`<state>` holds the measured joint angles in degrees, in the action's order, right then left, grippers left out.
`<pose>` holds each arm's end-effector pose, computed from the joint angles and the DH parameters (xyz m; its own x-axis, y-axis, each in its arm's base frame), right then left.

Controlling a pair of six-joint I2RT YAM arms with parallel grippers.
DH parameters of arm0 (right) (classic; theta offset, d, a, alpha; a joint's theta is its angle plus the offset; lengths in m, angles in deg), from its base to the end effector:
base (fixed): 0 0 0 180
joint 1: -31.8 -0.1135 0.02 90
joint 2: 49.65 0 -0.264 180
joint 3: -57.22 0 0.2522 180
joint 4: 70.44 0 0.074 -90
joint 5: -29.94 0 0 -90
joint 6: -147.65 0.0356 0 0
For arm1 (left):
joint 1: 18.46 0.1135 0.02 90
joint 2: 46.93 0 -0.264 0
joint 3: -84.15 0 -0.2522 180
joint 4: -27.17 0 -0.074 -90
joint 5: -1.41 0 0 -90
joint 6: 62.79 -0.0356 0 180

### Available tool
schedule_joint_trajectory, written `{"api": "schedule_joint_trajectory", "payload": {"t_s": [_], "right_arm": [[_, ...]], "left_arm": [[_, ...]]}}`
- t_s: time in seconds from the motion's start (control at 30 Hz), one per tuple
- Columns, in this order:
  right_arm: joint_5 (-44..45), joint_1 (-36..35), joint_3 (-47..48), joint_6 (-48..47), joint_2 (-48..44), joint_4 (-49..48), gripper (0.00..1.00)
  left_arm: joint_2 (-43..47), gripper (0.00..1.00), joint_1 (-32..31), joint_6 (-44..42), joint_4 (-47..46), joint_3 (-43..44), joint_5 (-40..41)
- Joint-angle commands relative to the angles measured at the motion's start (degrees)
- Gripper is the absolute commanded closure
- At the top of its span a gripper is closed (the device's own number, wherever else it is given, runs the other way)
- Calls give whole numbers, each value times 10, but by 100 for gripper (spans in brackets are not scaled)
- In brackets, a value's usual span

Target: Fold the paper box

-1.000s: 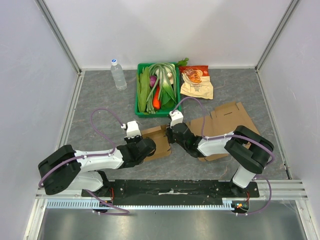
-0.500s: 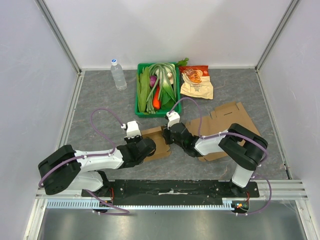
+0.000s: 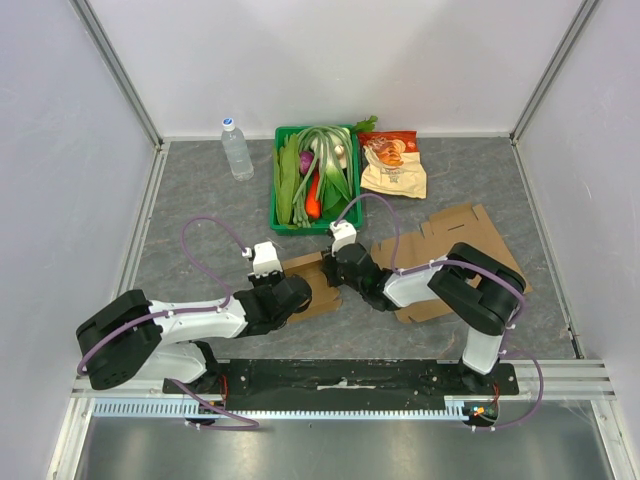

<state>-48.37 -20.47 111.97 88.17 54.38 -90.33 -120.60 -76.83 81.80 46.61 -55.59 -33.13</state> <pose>0.2158 0.2672 0.1251 -0.5972 0.0409 -0.8011 -0.4216 0.8336 0.3568 0.1368 -0.1661 0.1529 -0.4230 -0.1943 -0.8850 -0.2121 0.9708 -0.1118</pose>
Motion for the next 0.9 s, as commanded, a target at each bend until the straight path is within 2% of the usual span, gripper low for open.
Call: {"api": "schedule_joint_trajectory", "payload": {"t_s": [0.0, 0.1, 0.2, 0.23, 0.33, 0.4, 0.43, 0.57, 0.7, 0.77, 0.87], "right_arm": [[2, -1, -14, 5, 5, 22, 100], [-9, -1, 9, -19, -50, 70, 100], [-21, -1, 85, -46, -116, 239, 94], [-24, -1, 99, -60, -130, 332, 90], [-26, 1, 105, -73, -186, 470, 79], [-16, 2, 107, -90, -228, 521, 74], [-9, 2, 110, -100, -240, 554, 66], [43, 10, 153, -211, -258, 609, 60], [-18, 16, 208, -321, -222, 595, 58], [-23, 20, 219, -353, -194, 579, 57], [-74, 37, 244, -385, -155, 569, 55]], "left_arm": [[5, 98, -1, 28, -15, 3, 12], [-3, 98, -2, 30, -11, 7, 12], [-13, 98, -2, 22, -4, 20, 13], [-17, 98, -3, 11, 8, 32, 13], [-22, 98, -2, 4, 25, 46, 18], [-20, 98, -2, 0, 22, 45, 19], [-18, 98, -2, -4, 17, 40, 18], [-9, 98, -2, -19, -3, 29, 15], [-5, 98, -2, -37, -23, 22, 8], [-6, 98, -2, -34, -17, 26, 9], [-8, 98, -2, -15, 2, 29, 10]]}}
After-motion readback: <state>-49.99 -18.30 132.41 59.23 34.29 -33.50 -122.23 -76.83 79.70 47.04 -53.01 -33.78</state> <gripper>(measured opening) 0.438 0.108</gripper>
